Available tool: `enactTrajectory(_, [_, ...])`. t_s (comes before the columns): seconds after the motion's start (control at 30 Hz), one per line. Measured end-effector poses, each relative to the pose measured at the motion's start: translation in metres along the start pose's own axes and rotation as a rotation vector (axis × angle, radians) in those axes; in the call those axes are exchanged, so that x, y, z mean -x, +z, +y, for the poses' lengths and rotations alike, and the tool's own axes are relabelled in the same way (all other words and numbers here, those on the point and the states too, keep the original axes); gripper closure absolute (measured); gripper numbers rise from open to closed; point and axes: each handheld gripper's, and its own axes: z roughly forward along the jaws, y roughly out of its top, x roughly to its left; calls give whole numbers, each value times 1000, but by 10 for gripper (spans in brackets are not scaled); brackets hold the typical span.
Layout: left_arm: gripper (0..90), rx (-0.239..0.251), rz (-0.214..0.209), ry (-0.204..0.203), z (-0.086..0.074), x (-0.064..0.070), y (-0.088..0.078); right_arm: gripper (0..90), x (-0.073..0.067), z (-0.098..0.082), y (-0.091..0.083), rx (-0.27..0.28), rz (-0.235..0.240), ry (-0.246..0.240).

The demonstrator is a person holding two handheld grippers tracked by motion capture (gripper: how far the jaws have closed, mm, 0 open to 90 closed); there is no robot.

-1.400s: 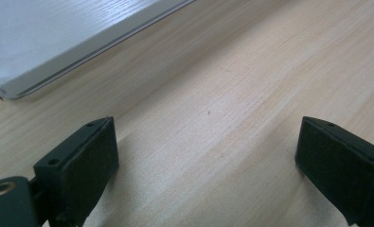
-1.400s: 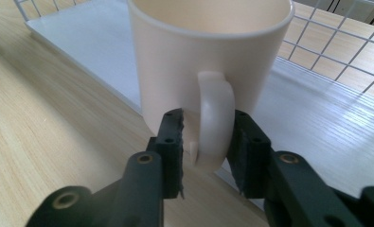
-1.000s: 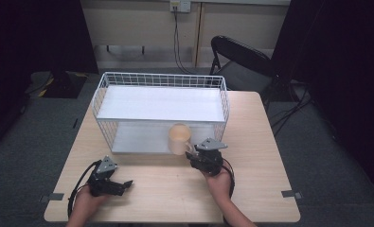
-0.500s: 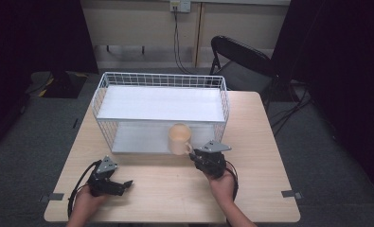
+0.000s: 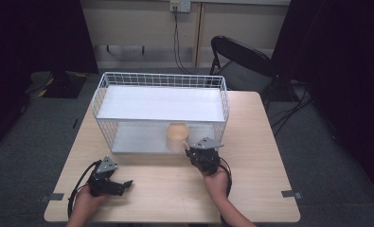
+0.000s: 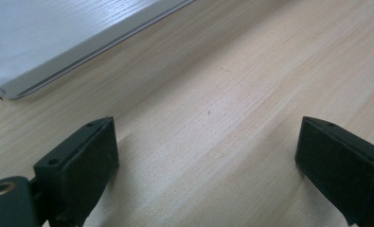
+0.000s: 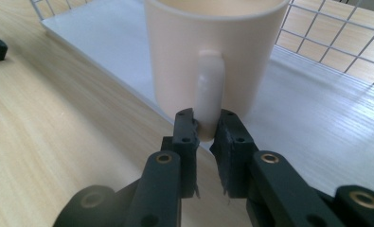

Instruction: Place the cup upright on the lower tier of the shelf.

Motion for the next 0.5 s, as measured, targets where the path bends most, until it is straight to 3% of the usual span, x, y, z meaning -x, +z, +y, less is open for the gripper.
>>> enactTrajectory(0.5, [63,0,0,-1,0,0,0,791,-5,10,15,0,-3,-2])
